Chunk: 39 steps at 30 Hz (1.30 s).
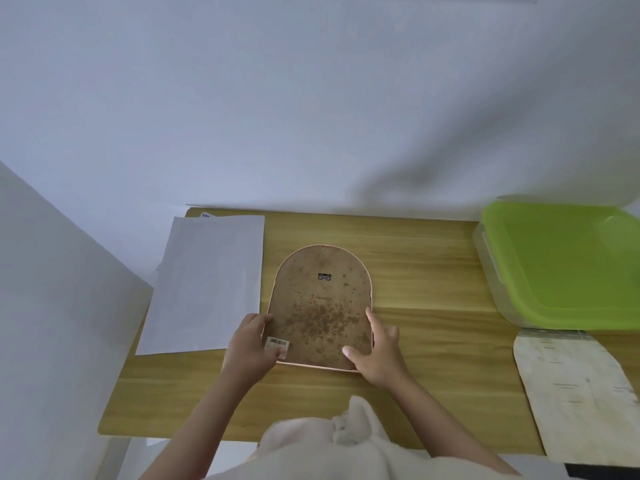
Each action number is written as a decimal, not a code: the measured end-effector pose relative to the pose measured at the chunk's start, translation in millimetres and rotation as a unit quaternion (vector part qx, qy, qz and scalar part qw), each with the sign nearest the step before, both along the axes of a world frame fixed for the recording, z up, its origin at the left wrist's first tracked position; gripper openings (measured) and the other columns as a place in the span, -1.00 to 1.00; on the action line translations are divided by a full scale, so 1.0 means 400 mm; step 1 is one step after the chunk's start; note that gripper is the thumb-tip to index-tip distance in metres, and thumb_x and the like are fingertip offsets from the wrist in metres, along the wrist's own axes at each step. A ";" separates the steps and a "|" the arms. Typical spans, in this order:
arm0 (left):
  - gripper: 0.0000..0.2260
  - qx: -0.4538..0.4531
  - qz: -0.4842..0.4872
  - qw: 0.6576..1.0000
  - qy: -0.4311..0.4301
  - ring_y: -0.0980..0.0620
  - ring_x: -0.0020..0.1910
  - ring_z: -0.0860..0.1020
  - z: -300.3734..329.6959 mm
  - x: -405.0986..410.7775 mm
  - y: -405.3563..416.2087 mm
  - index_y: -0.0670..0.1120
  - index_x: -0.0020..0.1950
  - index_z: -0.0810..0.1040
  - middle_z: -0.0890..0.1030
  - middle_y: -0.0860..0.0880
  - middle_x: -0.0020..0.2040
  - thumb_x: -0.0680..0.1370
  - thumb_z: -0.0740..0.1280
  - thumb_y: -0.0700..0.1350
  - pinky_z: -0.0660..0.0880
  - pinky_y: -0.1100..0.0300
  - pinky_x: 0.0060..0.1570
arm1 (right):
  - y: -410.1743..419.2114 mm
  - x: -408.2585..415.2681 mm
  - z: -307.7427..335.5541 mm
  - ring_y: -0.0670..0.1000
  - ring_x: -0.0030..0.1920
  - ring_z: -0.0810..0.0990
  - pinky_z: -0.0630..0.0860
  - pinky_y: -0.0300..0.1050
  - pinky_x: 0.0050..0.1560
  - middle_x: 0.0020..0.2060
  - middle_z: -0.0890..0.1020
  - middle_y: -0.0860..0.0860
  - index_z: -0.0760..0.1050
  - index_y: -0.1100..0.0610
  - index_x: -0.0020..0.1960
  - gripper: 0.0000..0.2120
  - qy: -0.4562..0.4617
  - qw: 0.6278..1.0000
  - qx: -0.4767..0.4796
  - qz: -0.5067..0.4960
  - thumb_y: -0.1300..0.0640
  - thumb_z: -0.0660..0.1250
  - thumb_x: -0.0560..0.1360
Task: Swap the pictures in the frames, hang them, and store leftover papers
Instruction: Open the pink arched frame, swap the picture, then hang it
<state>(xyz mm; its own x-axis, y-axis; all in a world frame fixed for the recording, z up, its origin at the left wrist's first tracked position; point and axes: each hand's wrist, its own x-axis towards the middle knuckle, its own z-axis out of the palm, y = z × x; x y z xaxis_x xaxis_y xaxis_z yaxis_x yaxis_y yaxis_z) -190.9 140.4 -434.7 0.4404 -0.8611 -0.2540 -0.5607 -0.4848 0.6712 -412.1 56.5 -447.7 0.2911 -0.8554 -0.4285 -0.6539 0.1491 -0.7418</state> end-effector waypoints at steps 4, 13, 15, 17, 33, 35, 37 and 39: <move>-0.51 -0.036 0.025 0.993 0.113 0.10 -0.08 0.56 0.048 0.020 0.001 -0.01 0.23 0.47 0.54 0.05 0.08 0.36 0.46 -0.31 0.44 0.40 -0.20 | 0.009 -0.023 0.010 -0.03 0.36 0.39 0.35 -0.05 0.38 0.39 0.39 0.01 0.18 0.06 0.49 -0.23 -0.113 0.990 0.010 -0.083 0.27 0.46 0.39; -0.59 -0.113 -0.033 0.957 0.263 0.02 -0.19 0.50 0.161 0.011 -0.033 0.09 0.15 0.57 0.60 0.05 -0.13 0.38 0.46 -0.28 0.56 0.06 -0.08 | -0.047 -0.065 0.105 -0.05 0.31 0.44 0.45 -0.01 0.31 0.34 0.41 -0.08 0.22 -0.05 0.47 -0.29 -0.162 0.983 -0.047 -0.065 0.27 0.43 0.43; -0.58 -0.137 -0.038 0.958 0.249 0.05 -0.21 0.50 0.194 0.005 -0.048 0.12 0.13 0.59 0.57 0.14 -0.15 0.41 0.44 -0.31 0.58 0.03 -0.11 | -0.070 -0.062 0.128 -0.02 0.34 0.35 0.36 -0.05 0.35 0.29 0.36 -0.06 0.23 -0.10 0.45 -0.34 -0.111 0.989 -0.076 -0.054 0.15 0.43 0.44; -0.60 -0.164 -0.036 0.962 0.213 0.15 -0.24 0.50 0.230 -0.011 -0.060 0.16 0.11 0.59 0.56 0.14 -0.11 0.41 0.44 -0.29 0.58 0.12 -0.14 | -0.089 -0.046 0.173 0.02 0.36 0.22 0.21 -0.15 0.32 0.22 0.28 -0.03 0.26 -0.07 0.44 -0.40 -0.036 0.989 -0.139 -0.034 0.08 0.40 0.46; -0.63 -0.362 -0.012 0.930 0.063 0.15 -0.14 0.56 0.380 -0.182 -0.102 0.19 0.06 0.59 0.63 0.15 -0.11 0.35 0.43 -0.19 0.55 0.32 -0.26 | -0.148 0.074 0.478 0.02 -0.09 0.67 0.64 -0.05 -0.09 0.05 0.58 -0.09 0.21 -0.29 0.41 -0.31 -0.258 0.941 -0.214 0.041 0.02 0.47 0.41; -0.60 -0.368 -0.031 0.929 0.021 0.15 -0.13 0.54 0.379 -0.188 -0.106 0.15 0.12 0.58 0.63 0.19 -0.10 0.35 0.44 -0.19 0.50 0.38 -0.23 | -0.146 0.068 0.479 0.00 -0.18 0.69 0.65 -0.01 -0.16 0.06 0.58 -0.03 0.21 -0.25 0.42 -0.26 -0.265 0.943 -0.200 0.013 0.02 0.51 0.37; -0.58 -0.370 -0.050 0.928 -0.017 0.18 -0.10 0.52 0.375 -0.195 -0.111 0.16 0.15 0.55 0.60 0.32 -0.08 0.34 0.45 -0.16 0.47 0.39 -0.17 | -0.143 0.061 0.475 0.00 -0.24 0.70 0.65 0.04 -0.18 0.05 0.58 -0.01 0.19 -0.23 0.42 -0.21 -0.276 0.942 -0.188 -0.024 0.04 0.54 0.34; -0.55 -0.371 -0.063 0.926 -0.035 0.21 -0.05 0.51 0.370 -0.196 -0.117 0.17 0.15 0.53 0.55 0.42 -0.05 0.32 0.47 -0.15 0.44 0.42 -0.13 | -0.140 0.057 0.467 0.04 -0.22 0.70 0.64 0.10 -0.16 0.02 0.60 0.03 0.20 -0.25 0.39 -0.21 -0.297 0.936 -0.178 -0.057 0.07 0.54 0.31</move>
